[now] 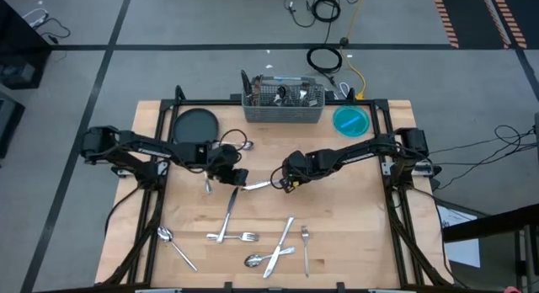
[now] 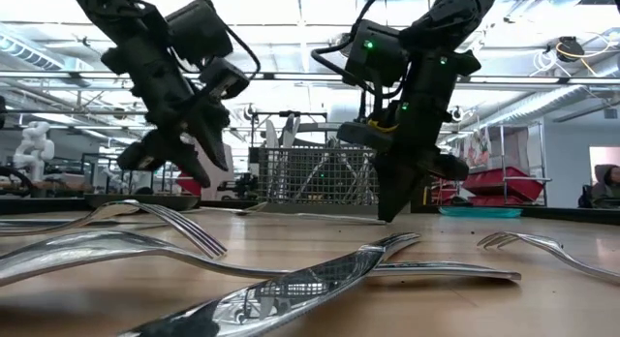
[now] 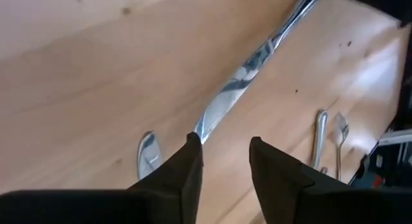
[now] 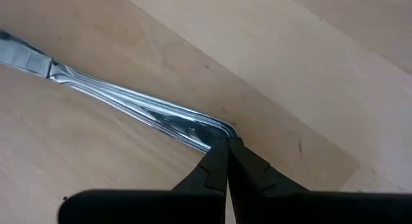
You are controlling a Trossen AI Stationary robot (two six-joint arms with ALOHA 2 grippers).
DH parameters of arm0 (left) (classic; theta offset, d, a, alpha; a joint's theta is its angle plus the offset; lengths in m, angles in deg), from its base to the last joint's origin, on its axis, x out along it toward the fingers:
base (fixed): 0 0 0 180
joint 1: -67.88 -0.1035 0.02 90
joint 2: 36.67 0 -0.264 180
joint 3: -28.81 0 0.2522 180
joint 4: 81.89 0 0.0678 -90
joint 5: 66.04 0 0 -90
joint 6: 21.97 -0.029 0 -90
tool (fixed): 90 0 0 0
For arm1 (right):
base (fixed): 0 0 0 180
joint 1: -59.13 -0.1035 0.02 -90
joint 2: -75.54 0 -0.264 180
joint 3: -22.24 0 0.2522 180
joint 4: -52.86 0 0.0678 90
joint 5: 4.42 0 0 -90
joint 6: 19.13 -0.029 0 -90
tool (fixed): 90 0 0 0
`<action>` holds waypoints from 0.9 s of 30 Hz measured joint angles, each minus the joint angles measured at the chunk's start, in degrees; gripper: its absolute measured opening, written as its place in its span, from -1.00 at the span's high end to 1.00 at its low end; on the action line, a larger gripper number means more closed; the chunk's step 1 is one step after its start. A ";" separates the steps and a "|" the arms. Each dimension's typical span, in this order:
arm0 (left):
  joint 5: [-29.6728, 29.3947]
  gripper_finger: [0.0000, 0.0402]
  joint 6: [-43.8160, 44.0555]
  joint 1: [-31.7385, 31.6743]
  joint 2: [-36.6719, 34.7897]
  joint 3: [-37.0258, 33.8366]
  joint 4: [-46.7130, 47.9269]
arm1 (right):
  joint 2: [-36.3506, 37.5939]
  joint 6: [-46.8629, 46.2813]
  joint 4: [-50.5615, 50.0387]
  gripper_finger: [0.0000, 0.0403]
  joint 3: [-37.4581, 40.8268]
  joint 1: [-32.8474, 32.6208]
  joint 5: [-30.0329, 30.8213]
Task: Sort silverware
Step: Put the table knife into the silverware organizer
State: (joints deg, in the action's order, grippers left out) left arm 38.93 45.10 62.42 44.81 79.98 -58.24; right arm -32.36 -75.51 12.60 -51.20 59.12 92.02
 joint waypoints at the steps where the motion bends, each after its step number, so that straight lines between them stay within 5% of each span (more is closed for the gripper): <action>1: 0.88 0.30 -0.18 -0.04 1.14 0.00 -0.98 | 0.00 0.05 0.05 1.00 0.00 0.01 0.00; 11: 6.50 -0.06 -0.34 -0.65 11.82 0.20 -8.13 | -0.02 1.71 0.77 1.00 0.11 0.00 0.39; 19: 12.50 -0.06 1.35 -0.65 16.81 0.21 -18.92 | -0.09 2.15 1.60 1.00 0.13 0.00 0.60; 22: 15.28 0.12 -0.30 -0.70 19.08 0.33 -20.07 | -0.11 2.14 1.62 1.00 0.13 0.00 0.81; 27: 18.40 0.82 -4.23 0.13 20.24 0.26 -27.73 | -0.11 2.12 1.48 1.00 0.13 0.00 1.13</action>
State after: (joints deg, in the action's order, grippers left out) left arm 57.34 40.87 62.55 65.05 80.24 -85.97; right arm -32.47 -73.39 14.08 -51.07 59.12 93.14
